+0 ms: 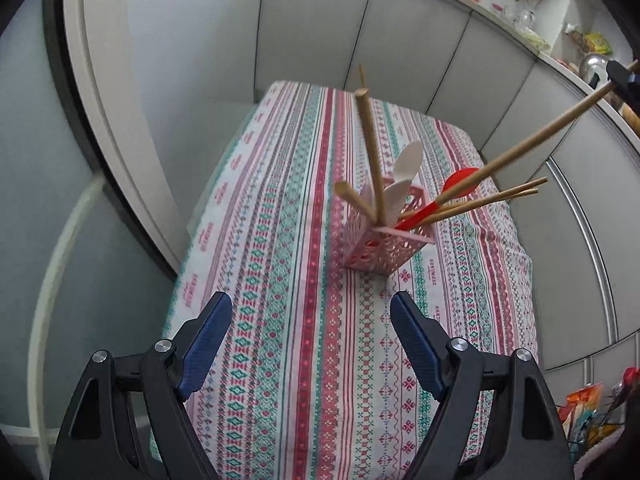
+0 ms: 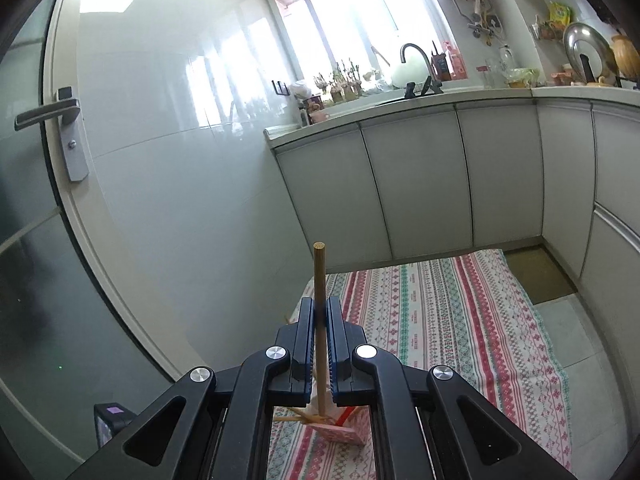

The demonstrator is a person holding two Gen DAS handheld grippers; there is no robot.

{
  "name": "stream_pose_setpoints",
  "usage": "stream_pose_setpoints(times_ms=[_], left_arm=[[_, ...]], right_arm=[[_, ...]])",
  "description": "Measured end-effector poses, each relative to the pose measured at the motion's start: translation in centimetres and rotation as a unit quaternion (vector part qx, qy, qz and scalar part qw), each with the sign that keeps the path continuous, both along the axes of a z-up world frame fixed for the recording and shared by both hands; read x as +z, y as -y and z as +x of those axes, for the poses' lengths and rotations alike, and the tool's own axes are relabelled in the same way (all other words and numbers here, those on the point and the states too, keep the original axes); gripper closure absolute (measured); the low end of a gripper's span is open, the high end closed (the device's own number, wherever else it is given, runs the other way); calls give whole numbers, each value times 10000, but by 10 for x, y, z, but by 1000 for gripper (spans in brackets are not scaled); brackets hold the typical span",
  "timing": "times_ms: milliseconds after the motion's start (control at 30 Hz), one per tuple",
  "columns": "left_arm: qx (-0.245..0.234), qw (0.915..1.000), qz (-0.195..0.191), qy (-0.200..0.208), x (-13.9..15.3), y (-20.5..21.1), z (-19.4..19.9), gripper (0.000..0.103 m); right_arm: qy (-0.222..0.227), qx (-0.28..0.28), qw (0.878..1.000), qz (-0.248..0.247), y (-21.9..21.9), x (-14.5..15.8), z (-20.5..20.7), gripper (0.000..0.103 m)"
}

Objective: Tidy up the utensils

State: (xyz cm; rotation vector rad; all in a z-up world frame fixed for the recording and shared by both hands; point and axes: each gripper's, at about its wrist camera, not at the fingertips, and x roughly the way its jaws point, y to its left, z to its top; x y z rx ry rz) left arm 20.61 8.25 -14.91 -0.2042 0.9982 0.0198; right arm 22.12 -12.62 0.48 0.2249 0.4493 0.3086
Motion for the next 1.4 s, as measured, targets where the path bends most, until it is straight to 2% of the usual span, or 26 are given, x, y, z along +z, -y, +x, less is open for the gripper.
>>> stream_pose_setpoints(times_ms=[233,400,633,800,867,900,1067,1133,1267,1400], left_arm=[[-16,9999,34,-147,-8,-2,9,19],[9,9998,-28,-220,-11,-11,10,19],[132,9995,-132,-261,-12,-22,14,19],[108,9995,-112,-287,-13,-20,15,19],[101,9996,-80,-269,-12,-19,15,19],[105,9996,-62,-259,-12,-18,15,19],[134,9995,41,-284,-10,-13,12,19],[116,9996,70,-254,-6,-9,7,19],[66,9997,200,-126,7,3,-8,19],[-3,9992,386,141,29,22,-34,12]], right_arm=[[265,-262,9968,-705,-38,-17,27,97],[184,-304,9935,-1084,-55,-38,45,97],[-102,-335,9922,-1196,-58,-63,63,97],[-443,-73,9954,-848,-52,-74,72,96],[-548,11,9959,-721,-48,-74,71,91],[-561,39,9962,-671,-46,-72,68,85],[-591,28,9965,-587,-25,-53,44,73],[-611,11,9968,-523,-11,-44,31,45],[-656,-98,9959,-621,15,-30,-1,41],[-736,-204,9951,-633,42,-22,-37,20]])
